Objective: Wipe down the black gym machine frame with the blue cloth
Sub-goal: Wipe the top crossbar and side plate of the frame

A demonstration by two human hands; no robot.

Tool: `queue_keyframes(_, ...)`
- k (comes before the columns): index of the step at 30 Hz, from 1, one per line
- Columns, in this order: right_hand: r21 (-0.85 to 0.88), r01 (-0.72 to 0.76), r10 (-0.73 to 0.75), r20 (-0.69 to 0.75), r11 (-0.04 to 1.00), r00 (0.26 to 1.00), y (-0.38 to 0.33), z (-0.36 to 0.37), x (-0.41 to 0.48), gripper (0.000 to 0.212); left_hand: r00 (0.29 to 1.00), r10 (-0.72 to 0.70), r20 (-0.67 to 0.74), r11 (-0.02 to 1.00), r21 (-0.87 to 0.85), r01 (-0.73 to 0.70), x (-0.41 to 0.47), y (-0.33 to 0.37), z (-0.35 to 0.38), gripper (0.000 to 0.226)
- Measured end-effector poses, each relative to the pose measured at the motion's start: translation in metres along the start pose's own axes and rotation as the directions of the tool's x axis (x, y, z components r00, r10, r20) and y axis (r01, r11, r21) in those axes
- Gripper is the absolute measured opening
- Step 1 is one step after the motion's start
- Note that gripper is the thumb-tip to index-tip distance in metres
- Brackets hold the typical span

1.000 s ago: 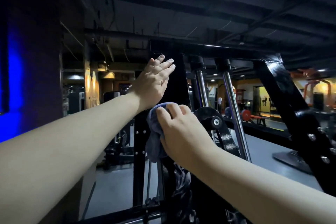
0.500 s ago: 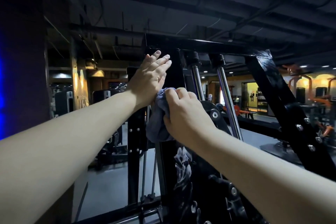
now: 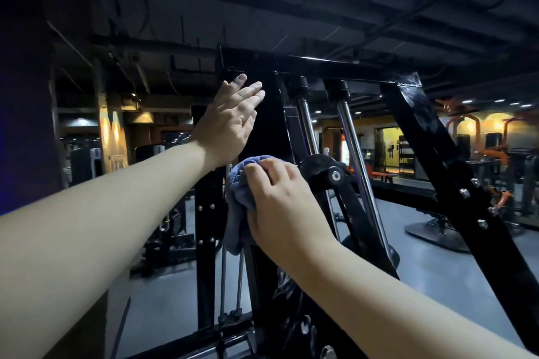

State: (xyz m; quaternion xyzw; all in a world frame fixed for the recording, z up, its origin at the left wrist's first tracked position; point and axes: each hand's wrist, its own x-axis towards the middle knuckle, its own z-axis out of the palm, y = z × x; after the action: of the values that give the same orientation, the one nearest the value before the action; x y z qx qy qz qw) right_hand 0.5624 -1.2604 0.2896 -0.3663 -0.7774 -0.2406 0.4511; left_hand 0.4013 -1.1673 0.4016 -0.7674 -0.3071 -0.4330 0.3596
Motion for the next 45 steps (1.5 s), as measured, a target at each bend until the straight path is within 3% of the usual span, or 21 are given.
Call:
queue_keyframes(3, -0.016, -0.034, 0.033, -0.031, 0.999, 0.999, 0.007, -0.003, 0.019, 0.036, 1.0, 0.012, -0.015, 1.0, -0.003, -0.012, 0.003, -0.003, 0.003, 0.049)
queue_keyframes(7, 0.076, -0.183, 0.19, -0.103, 0.98, 0.976, 0.016, -0.004, 0.051, 0.028, 0.999, 0.0, 0.051, 1.0, -0.013, 0.001, 0.007, 0.001, -0.001, 0.048)
queue_keyframes(12, 0.029, -0.058, 0.06, -0.06, 0.998, 0.996, 0.003, -0.005, 0.007, 0.044, 0.998, 0.051, 0.031, 0.998, 0.042, -0.052, -0.001, 0.005, 0.002, 0.045)
queue_keyframes(20, -0.04, 0.027, -0.029, -0.062, 0.999, 0.998, -0.006, 0.004, -0.026, 0.04, 0.999, -0.006, 0.046, 1.0, -0.003, 0.006, -0.011, 0.007, 0.001, 0.045)
queue_keyframes(26, 0.036, -0.127, 0.13, -0.113, 0.991, 0.985, -0.011, 0.008, -0.003, 0.048, 0.999, 0.05, 0.021, 0.998, 0.027, -0.05, -0.018, 0.014, 0.004, 0.045)
queue_keyframes(30, 0.057, -0.065, 0.073, -0.15, 0.996, 0.986, -0.013, 0.006, -0.027, 0.043, 0.999, 0.006, 0.046, 1.0, 0.019, -0.007, -0.018, 0.018, 0.002, 0.045)
queue_keyframes(33, -0.045, -0.07, 0.064, -0.125, 0.997, 0.99, -0.011, 0.01, -0.049, 0.037, 0.998, -0.022, 0.054, 1.0, 0.001, 0.022, -0.02, 0.021, 0.001, 0.044)
queue_keyframes(36, -0.068, -0.091, 0.083, -0.121, 0.994, 0.989, -0.011, 0.016, -0.04, 0.046, 0.997, -0.044, 0.06, 0.999, -0.007, 0.044, -0.021, 0.023, 0.001, 0.045)
queue_keyframes(41, 0.093, -0.096, 0.109, -0.146, 0.991, 0.983, -0.014, 0.015, -0.019, 0.04, 0.997, -0.04, 0.07, 0.999, 0.003, 0.04, -0.021, 0.024, 0.0, 0.045)
queue_keyframes(45, 0.098, -0.097, 0.103, -0.055, 0.99, 0.993, -0.013, 0.013, -0.051, 0.047, 0.995, -0.056, 0.078, 0.998, -0.012, 0.057, -0.026, 0.027, 0.0, 0.045)
